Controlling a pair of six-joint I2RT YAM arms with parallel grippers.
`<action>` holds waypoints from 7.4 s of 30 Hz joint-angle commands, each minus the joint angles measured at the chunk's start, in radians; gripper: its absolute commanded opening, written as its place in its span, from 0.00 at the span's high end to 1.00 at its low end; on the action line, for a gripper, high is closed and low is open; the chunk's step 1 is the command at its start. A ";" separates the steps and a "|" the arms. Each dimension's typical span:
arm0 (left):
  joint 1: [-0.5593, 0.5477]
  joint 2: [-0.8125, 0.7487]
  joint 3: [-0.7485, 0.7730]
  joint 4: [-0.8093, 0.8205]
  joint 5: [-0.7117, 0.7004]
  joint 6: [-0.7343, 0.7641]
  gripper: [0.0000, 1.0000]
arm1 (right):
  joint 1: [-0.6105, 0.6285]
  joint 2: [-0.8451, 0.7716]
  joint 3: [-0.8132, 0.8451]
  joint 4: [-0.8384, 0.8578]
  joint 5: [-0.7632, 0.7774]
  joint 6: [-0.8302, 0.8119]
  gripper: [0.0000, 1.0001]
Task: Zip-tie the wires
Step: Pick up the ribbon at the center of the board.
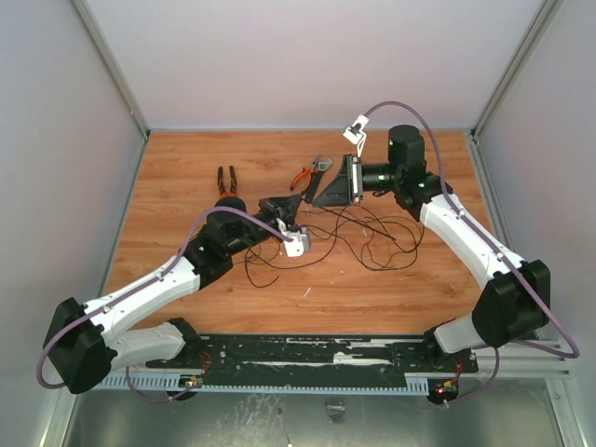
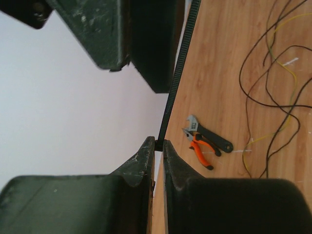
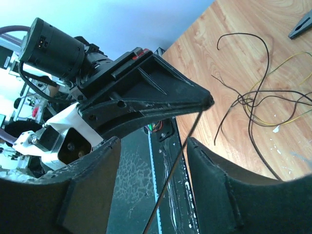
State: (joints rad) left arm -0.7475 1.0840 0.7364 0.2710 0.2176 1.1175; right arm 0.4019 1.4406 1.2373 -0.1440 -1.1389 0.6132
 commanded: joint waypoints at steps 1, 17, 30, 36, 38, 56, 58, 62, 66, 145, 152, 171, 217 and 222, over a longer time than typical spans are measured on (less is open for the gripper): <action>-0.015 0.018 0.055 -0.058 0.041 0.008 1.00 | 0.029 0.019 0.044 -0.038 -0.016 -0.033 0.46; -0.029 0.019 0.047 -0.097 0.029 0.030 1.00 | 0.043 0.032 0.103 -0.262 0.176 -0.222 0.48; -0.035 0.028 0.034 -0.116 0.025 0.032 1.00 | 0.044 0.053 0.155 -0.293 0.174 -0.265 0.46; -0.035 0.027 0.038 -0.116 0.018 0.037 1.00 | 0.048 0.079 0.149 -0.399 0.165 -0.338 0.47; -0.035 0.028 0.038 -0.116 0.018 0.036 1.00 | 0.052 0.082 0.144 -0.423 0.177 -0.359 0.47; -0.035 0.030 0.043 -0.118 0.006 0.024 0.98 | 0.073 0.086 0.132 -0.447 0.189 -0.396 0.96; -0.035 0.028 0.046 -0.118 0.002 0.012 0.94 | 0.074 0.087 0.130 -0.446 0.191 -0.396 1.00; -0.035 0.018 0.044 -0.117 -0.025 -0.013 0.77 | 0.071 0.075 0.115 -0.420 0.220 -0.380 1.00; -0.034 -0.005 0.045 -0.099 -0.067 -0.107 0.29 | 0.070 0.047 0.079 -0.370 0.255 -0.347 1.00; 0.019 0.005 -0.053 0.676 0.071 -1.713 0.39 | 0.059 -0.595 -0.582 0.729 0.525 -0.008 1.00; 0.016 0.080 -0.039 0.803 0.143 -1.799 0.50 | 0.060 -0.594 -0.594 0.721 0.534 -0.001 1.00; -0.032 0.183 0.018 0.832 0.124 -1.753 0.63 | 0.065 -0.552 -0.609 0.805 0.501 0.050 1.00; -0.056 0.158 0.117 0.659 0.126 -1.621 1.00 | 0.075 -0.616 -0.637 0.620 0.527 -0.009 1.00; -0.056 0.177 0.103 0.710 0.140 -1.654 0.69 | 0.075 -0.611 -0.634 0.623 0.521 0.003 1.00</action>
State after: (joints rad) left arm -0.7956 1.2659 0.8207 0.9329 0.3401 -0.5262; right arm 0.4721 0.8368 0.6010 0.4831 -0.6205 0.6220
